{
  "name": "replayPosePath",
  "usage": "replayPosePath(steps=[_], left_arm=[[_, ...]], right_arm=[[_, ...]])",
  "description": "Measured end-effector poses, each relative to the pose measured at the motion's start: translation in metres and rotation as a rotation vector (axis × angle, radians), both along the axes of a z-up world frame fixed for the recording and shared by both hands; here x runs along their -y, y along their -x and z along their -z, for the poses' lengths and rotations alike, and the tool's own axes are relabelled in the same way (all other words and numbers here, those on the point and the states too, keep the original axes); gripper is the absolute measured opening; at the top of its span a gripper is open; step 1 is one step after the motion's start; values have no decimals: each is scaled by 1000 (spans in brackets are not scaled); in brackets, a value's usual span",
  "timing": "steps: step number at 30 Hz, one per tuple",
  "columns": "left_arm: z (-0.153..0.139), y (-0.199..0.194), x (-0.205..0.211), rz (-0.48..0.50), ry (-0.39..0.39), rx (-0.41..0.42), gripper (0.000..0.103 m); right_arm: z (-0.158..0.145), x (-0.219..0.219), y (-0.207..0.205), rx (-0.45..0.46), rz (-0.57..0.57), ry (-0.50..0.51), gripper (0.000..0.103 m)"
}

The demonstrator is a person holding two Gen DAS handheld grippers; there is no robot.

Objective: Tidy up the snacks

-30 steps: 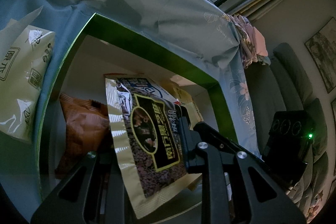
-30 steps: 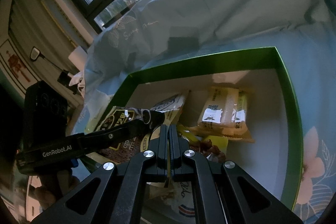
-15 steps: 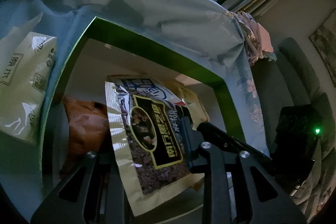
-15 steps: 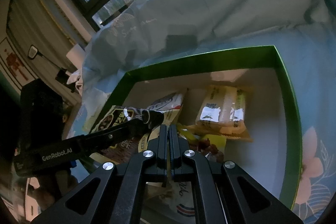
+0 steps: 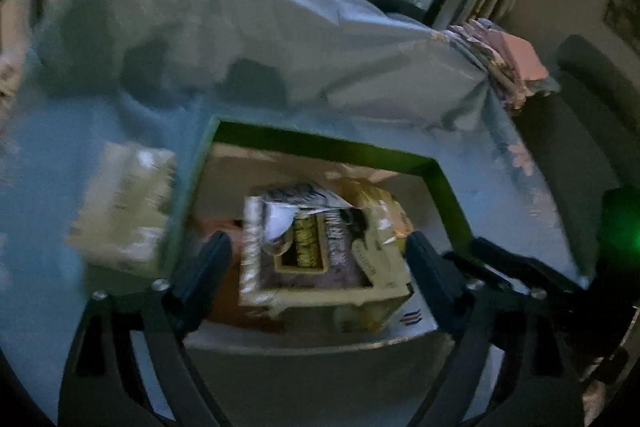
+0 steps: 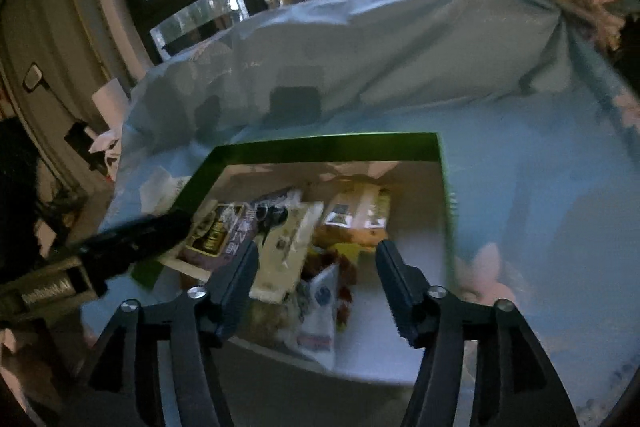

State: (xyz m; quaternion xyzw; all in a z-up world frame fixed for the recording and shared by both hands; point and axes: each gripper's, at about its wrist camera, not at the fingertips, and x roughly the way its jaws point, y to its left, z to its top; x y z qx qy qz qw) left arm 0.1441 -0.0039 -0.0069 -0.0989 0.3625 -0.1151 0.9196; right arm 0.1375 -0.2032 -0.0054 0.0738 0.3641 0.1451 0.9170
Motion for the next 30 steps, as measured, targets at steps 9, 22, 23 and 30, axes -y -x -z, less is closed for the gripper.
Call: replayPosePath(steps=[9,22,23,30], left_arm=[[-29,64,-4,-50,-121,35,103],[-49,105,-3,-101,-193,1,103],[-50,105,-3,-101,-196,0,103],[-48,106,0,-108,-229,-6,103]], right_arm=[[-17,4,53,-51,6,46,67],[-37,-7,92,-33,-44,94,67],[-39,-8,92,-29,-43,95,67],[-50,-12,96,-4,-50,112,67]])
